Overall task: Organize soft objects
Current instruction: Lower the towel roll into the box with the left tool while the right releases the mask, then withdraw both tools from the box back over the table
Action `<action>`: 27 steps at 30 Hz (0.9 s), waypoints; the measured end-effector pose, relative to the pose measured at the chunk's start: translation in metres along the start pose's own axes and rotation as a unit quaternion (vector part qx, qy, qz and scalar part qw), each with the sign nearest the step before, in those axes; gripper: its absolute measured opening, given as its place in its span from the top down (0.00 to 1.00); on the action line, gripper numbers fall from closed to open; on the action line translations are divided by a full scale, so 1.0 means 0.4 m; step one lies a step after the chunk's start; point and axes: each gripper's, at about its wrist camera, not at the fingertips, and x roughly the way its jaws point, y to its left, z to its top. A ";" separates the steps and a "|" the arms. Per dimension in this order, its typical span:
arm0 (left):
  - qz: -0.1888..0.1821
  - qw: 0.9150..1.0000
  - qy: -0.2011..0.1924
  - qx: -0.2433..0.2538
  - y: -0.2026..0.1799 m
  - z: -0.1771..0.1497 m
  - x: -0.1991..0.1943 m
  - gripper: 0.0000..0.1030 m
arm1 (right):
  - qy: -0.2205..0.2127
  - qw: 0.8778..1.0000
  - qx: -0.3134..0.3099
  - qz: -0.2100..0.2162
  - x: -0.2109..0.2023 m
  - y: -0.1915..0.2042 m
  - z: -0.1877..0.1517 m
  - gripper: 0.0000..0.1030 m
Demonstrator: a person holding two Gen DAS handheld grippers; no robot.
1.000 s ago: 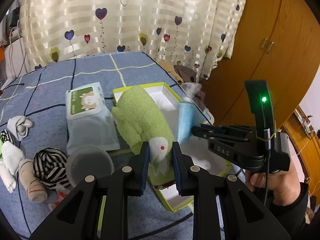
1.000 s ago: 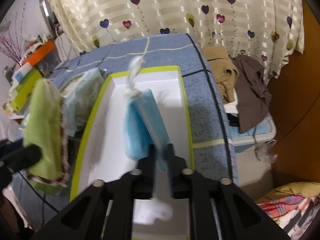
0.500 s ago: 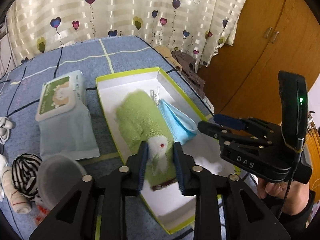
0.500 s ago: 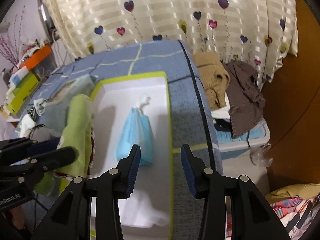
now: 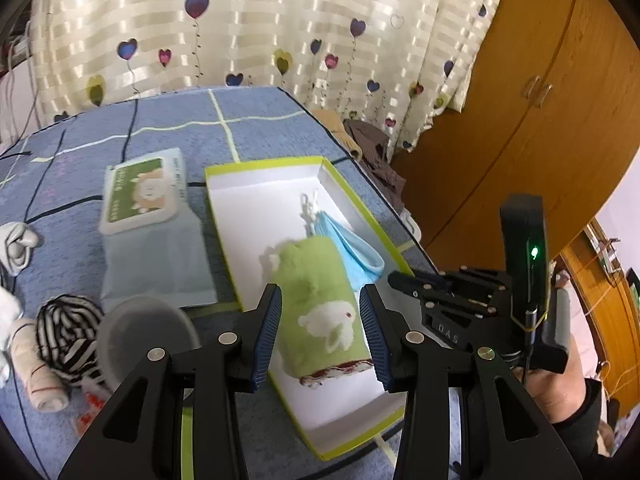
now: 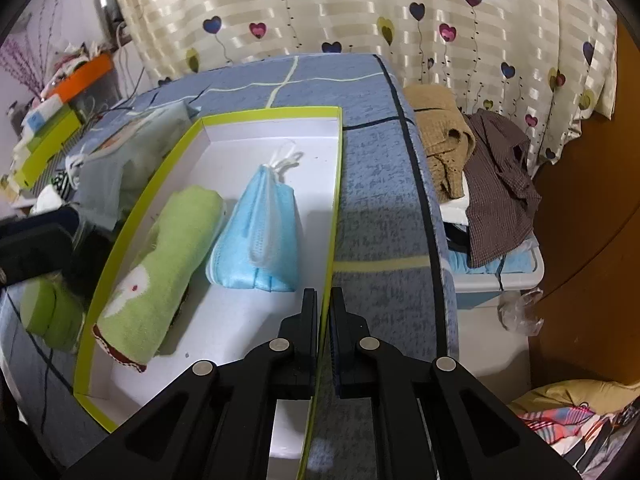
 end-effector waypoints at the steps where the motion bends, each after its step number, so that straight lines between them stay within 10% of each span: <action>1: 0.001 1.000 -0.005 -0.001 0.005 -0.003 -0.013 0.59 | 0.000 1.000 -0.005 0.002 -0.001 0.005 -0.003 0.95; 10: 0.017 0.999 -0.034 -0.024 0.055 -0.026 -0.107 0.59 | -0.003 1.000 -0.018 -0.004 -0.033 0.014 -0.008 0.93; 15: 0.028 0.998 -0.048 -0.034 0.090 -0.043 -0.155 0.59 | -0.032 0.999 -0.001 -0.017 -0.119 0.032 -0.017 0.73; 27: 0.049 0.993 -0.083 -0.063 0.190 -0.142 -0.283 0.59 | -0.111 0.992 -0.034 0.048 -0.282 0.245 -0.055 0.67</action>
